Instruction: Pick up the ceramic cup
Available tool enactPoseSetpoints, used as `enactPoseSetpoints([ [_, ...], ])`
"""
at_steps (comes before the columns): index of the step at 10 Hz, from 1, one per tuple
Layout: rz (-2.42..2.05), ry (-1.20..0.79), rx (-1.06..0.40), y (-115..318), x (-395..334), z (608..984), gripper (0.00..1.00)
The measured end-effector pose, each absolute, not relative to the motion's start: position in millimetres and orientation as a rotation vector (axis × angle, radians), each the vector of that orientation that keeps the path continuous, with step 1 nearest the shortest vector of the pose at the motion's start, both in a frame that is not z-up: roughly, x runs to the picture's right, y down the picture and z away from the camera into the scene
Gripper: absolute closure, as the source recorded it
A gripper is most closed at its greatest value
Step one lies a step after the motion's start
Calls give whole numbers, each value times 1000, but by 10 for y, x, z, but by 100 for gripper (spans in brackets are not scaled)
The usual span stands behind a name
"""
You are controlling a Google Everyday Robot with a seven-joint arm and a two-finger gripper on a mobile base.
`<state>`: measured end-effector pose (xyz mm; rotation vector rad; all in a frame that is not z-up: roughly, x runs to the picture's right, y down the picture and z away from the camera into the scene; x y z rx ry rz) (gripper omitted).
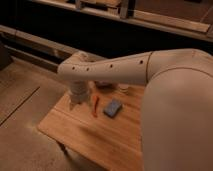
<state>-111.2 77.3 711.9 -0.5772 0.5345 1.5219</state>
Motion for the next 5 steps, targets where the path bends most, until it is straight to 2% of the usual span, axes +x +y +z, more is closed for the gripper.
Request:
enactPoseSetpoints([
  [2,1628,566,-544,460,-915,7212,35],
  [5,1713,637,-491,252,-462,7247,35],
])
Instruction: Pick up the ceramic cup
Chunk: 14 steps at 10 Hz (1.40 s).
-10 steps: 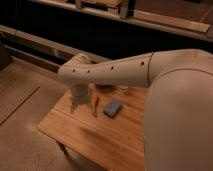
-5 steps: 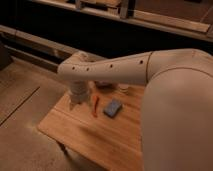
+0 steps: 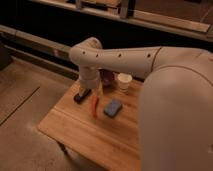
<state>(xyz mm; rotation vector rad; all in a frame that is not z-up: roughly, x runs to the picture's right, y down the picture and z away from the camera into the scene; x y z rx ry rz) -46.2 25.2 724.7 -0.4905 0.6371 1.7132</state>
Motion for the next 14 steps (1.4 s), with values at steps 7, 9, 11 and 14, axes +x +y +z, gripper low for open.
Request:
enactPoseSetpoints([
  [7,1856,816,-383,140,635,7200,35],
  [9,1850,812,-391,143,580,7200,35],
  [11,1857,812,-385,128,595,7204,35],
  [14,1974,809,-358,-143,842,7286,35],
])
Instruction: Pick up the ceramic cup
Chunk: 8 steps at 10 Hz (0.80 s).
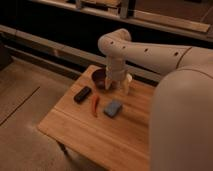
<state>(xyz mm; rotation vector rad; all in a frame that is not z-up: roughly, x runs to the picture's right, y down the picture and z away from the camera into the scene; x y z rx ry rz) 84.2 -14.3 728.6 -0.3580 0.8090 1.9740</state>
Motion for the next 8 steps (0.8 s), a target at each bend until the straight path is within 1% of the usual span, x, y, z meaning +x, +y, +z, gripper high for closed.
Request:
enactPoseSetpoints([
  [3,2134,788,-293,-655,1462,7340,35],
  [8,2177,753,-322,-767,1801,7613,35],
])
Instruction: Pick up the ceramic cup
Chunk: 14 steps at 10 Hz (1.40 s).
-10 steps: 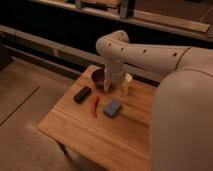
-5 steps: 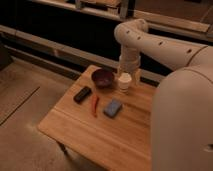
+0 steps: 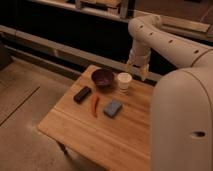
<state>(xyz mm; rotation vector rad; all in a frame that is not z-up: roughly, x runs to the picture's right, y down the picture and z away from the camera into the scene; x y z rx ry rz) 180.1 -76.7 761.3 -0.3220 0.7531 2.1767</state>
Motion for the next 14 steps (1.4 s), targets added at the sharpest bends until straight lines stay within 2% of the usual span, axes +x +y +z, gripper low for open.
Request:
enactPoseSetpoints([
  [3,2165,738,-338,-809,1928,7825,35],
  [7,2095,726,-374,-819,1662,8079,35],
  [14,2079,801,-427,-542,1608,8394,35],
])
